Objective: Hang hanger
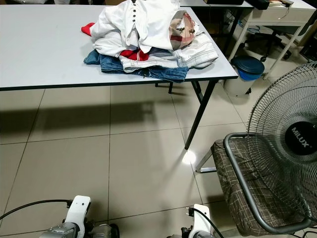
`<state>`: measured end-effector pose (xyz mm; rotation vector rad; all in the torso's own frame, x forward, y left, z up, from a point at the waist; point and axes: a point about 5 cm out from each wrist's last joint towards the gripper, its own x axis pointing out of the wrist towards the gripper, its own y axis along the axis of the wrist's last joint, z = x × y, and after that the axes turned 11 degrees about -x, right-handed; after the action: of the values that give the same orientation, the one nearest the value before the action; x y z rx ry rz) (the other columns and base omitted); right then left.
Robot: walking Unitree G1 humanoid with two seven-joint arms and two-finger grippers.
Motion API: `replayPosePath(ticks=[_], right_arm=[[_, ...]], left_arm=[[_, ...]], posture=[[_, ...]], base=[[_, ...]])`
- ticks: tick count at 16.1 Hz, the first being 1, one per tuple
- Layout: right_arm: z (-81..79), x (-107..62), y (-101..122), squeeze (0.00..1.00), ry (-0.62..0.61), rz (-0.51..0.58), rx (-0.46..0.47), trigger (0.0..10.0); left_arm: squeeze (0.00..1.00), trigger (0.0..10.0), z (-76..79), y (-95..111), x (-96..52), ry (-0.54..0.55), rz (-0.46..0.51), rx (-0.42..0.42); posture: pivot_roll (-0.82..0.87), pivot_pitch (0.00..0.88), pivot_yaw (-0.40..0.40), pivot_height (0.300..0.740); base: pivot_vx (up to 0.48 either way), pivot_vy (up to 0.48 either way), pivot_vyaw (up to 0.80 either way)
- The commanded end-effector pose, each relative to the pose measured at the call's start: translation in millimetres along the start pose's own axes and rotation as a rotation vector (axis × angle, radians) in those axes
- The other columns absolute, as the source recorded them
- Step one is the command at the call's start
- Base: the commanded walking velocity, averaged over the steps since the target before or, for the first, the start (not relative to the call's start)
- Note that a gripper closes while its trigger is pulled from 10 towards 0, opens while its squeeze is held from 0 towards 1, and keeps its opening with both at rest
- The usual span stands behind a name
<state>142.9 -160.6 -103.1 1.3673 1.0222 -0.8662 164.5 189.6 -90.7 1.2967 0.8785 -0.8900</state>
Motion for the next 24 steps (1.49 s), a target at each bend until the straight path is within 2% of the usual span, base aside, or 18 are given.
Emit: replayPosePath(ticks=[1,6,7,9,10,11,13,14,15,16,17,18,19,20,21,22,23,24], right_arm=[[7.7,-0.3,-11,0.00,-0.136,-0.138,-0.129,10.0],[5.8,0.0,-10,0.00,-0.128,-0.133,-0.133,10.0],[19.8,-2.4,-16,0.00,-0.150,-0.119,-0.120,10.0],[21.7,-2.8,-16,0.00,-0.153,-0.118,-0.119,10.0],[23.6,-2.9,-14,0.01,-0.168,-0.101,-0.116,10.0],[24.9,-3.0,-12,1.00,-0.177,-0.087,-0.104,10.0],[32.5,-4.4,21,1.00,-0.216,0.073,-0.020,10.0],[37.0,-7.6,45,1.00,-0.231,0.183,-0.055,10.0],[42.8,-14.4,70,1.00,-0.233,0.331,-0.078,10.0],[46.0,-28.0,102,1.00,-0.218,0.525,-0.070,10.0],[44.0,-42.3,119,1.00,-0.204,0.642,-0.072,10.0],[43.1,-46.3,122,1.00,-0.200,0.661,-0.069,10.0],[32.4,-64.6,128,1.00,-0.173,0.743,-0.113,10.0],[28.3,-70.7,129,1.00,-0.166,0.766,-0.132,10.0],[18.6,-97.0,127,1.00,-0.147,0.867,-0.135,10.0],[13.0,-117.4,124,1.00,-0.130,0.942,-0.114,10.0],[8.6,-138.6,121,1.00,-0.123,0.993,-0.133,10.0],[5.4,-152.5,121,1.00,-0.109,1.027,-0.135,10.0]], left_arm=[[0.00,10.0,37.1,13,6.9,0.034,-0.073,0.028],[0.00,10.0,37.2,14,6.9,0.035,-0.073,0.030],[0.00,10.0,36.2,-2,6.9,0.050,-0.086,0.046],[0.00,10.0,36.2,-3,6.9,0.050,-0.087,0.046],[0.47,10.0,36.7,-2,7.0,0.041,-0.084,0.041],[1.00,10.0,36.7,0,7.0,0.038,-0.068,0.040],[1.00,10.0,30.6,28,6.2,0.071,0.080,-0.067],[1.00,10.0,26.1,45,4.0,0.059,0.167,-0.114],[1.00,10.0,21.1,63,0.2,0.035,0.258,-0.111],[1.00,10.0,4.5,94,-10.7,-0.008,0.391,-0.089],[1.00,10.0,0.7,107,-19.2,-0.049,0.482,-0.057],[1.00,10.0,0.8,109,-21.2,-0.059,0.503,-0.044],[1.00,10.0,3.7,118,-36.6,-0.114,0.598,0.003],[1.00,10.0,5.5,120,-43.2,-0.139,0.629,0.010],[1.00,10.0,12.7,129,-72.8,-0.178,0.770,0.052],[1.00,10.0,18.3,135,-96.3,-0.185,0.873,0.071],[1.00,10.0,21.6,142,-120.1,-0.180,0.962,0.046],[1.00,10.0,23.7,142,-134.6,-0.189,1.013,0.047]], posture=[[-0.05,0.000,0.034,0.740],[-0.04,0.000,0.035,0.740],[-0.04,0.000,0.036,0.740],[-0.04,0.000,0.036,0.740],[-0.04,0.000,0.037,0.740],[-0.04,0.000,0.037,0.740],[-0.04,0.000,0.037,0.740],[-0.04,0.000,0.037,0.740],[-0.04,0.000,0.036,0.740],[-0.03,0.000,0.027,0.740],[-0.02,0.000,0.019,0.740],[-0.02,0.000,0.019,0.740],[-0.03,0.008,0.008,0.740],[-0.03,0.008,0.008,0.740],[-0.02,0.007,-0.004,0.740],[-0.02,0.008,-0.003,0.740],[-0.02,0.006,0.006,0.740],[-0.02,0.000,0.015,0.740]], base=[[0.000,0.000,0.00],[0.000,0.000,0.00],[0.000,0.000,0.00],[0.000,0.000,0.00],[0.000,0.000,0.00],[0.000,0.000,0.00],[0.000,0.000,0.00],[0.000,0.000,0.00],[0.000,0.000,0.00],[0.000,0.000,0.00],[0.000,0.000,0.00],[0.000,0.000,0.00],[0.000,0.000,0.00],[0.000,0.000,0.00],[0.000,0.000,0.00],[0.000,0.000,0.00],[0.000,0.000,0.00],[0.000,0.000,0.00]])
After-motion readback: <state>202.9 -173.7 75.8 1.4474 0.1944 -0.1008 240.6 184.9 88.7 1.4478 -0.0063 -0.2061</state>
